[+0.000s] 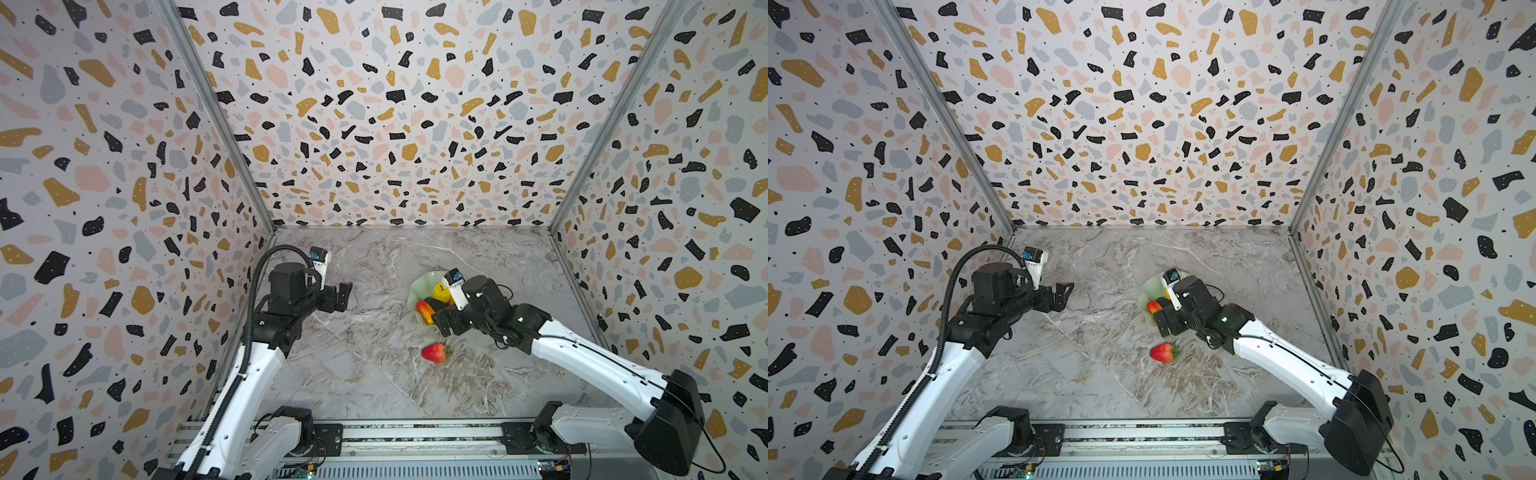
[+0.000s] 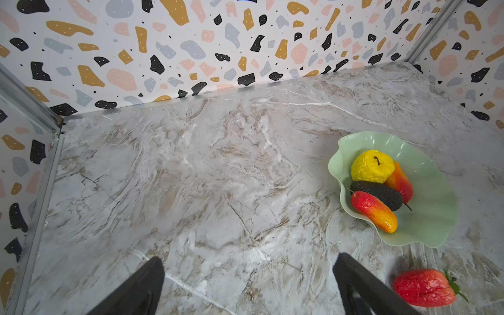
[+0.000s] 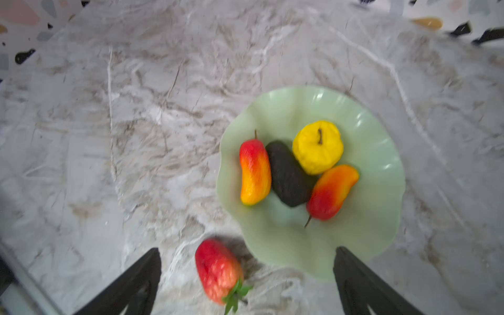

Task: Place and organize the fake fruits in the fruit bowl
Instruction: 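Move the right gripper to the red strawberry near the bowl and grasp it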

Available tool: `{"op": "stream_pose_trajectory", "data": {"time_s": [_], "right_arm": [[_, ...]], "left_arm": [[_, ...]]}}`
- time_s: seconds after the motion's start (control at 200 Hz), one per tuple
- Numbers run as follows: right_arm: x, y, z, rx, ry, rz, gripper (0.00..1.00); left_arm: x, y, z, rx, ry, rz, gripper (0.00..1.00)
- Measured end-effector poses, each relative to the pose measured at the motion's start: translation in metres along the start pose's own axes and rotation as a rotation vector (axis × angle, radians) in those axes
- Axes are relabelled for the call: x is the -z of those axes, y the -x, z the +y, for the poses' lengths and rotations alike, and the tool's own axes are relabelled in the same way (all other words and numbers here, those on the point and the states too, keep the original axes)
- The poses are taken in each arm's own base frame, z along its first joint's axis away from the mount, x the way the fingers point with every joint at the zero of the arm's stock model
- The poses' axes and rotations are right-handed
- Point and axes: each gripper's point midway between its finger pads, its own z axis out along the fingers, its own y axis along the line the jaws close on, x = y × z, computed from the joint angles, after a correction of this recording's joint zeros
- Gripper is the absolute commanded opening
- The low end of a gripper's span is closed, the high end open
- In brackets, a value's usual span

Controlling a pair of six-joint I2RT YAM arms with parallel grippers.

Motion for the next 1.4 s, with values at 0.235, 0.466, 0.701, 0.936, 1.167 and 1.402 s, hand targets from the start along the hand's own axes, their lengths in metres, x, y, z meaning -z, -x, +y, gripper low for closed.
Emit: {"op": "stream_pose_trajectory", "data": {"time_s": [0.235, 0.466, 0.701, 0.936, 1.167, 1.402], "right_arm": [[-0.003, -0.073, 0.019, -0.08, 0.105, 0.147, 1.0], [-0.027, -0.097, 0.025, -0.143, 0.132, 0.228, 0.93], [-0.059, -0.1, 0.029, -0.15, 0.14, 0.245, 0.88], [-0.076, -0.107, 0.028, -0.131, 0.128, 0.272, 0.85], [-0.086, -0.109, 0.029, -0.111, 0.127, 0.282, 0.75], [-0.086, -0.107, 0.029, -0.099, 0.132, 0.272, 0.69]], "left_arm": [[-0.002, -0.001, 0.0, 0.001, -0.001, 0.006, 1.0], [-0.002, -0.001, 0.0, 0.001, -0.001, 0.005, 1.0], [-0.002, -0.001, 0.0, 0.001, -0.001, 0.005, 1.0], [-0.002, -0.001, 0.0, 0.001, -0.001, 0.005, 1.0], [-0.002, -0.001, 0.0, 0.001, -0.001, 0.006, 1.0], [-0.002, -0.001, 0.0, 0.001, -0.001, 0.005, 1.0]]}}
